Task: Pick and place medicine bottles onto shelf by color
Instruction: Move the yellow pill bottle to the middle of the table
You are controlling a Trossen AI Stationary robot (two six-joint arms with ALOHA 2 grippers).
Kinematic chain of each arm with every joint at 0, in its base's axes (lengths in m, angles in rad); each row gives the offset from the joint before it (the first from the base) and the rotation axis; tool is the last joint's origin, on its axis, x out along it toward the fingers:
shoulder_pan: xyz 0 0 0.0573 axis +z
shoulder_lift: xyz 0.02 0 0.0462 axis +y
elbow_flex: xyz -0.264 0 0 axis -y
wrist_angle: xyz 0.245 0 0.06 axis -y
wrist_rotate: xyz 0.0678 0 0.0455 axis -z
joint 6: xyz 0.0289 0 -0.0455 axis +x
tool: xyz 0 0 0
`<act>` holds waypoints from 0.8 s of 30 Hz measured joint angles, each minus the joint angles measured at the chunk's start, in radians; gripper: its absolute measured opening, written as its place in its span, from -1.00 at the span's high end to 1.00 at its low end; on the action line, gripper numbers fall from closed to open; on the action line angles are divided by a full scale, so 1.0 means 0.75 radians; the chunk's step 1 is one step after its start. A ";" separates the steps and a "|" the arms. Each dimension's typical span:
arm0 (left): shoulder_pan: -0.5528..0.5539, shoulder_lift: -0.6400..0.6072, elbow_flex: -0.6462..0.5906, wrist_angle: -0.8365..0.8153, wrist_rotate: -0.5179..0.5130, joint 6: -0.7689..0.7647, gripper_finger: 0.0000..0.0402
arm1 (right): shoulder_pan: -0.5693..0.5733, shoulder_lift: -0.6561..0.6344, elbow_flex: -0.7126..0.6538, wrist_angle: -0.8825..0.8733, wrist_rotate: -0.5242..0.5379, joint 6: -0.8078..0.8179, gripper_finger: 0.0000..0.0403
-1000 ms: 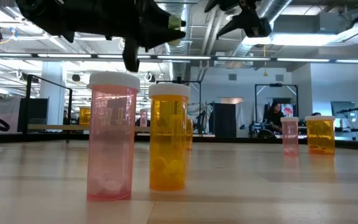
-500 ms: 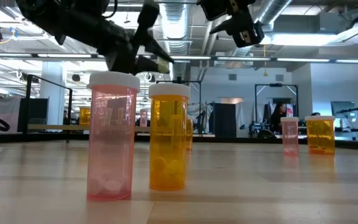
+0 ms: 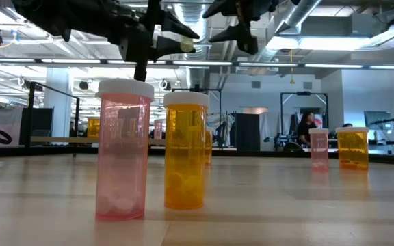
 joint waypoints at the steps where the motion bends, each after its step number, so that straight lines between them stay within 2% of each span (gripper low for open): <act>1: -0.001 0.000 0.000 0.007 0.001 0.012 0.63 | -0.006 0.000 0.000 0.023 -0.002 -0.027 -0.22; 11: 0.007 0.000 0.070 0.032 0.000 0.052 0.63 | -0.041 0.022 0.001 0.246 -0.068 -0.152 -0.22; 24: 0.020 0.000 0.157 0.030 0.082 0.056 0.63 | -0.015 0.022 0.000 0.361 -0.071 -0.190 -0.22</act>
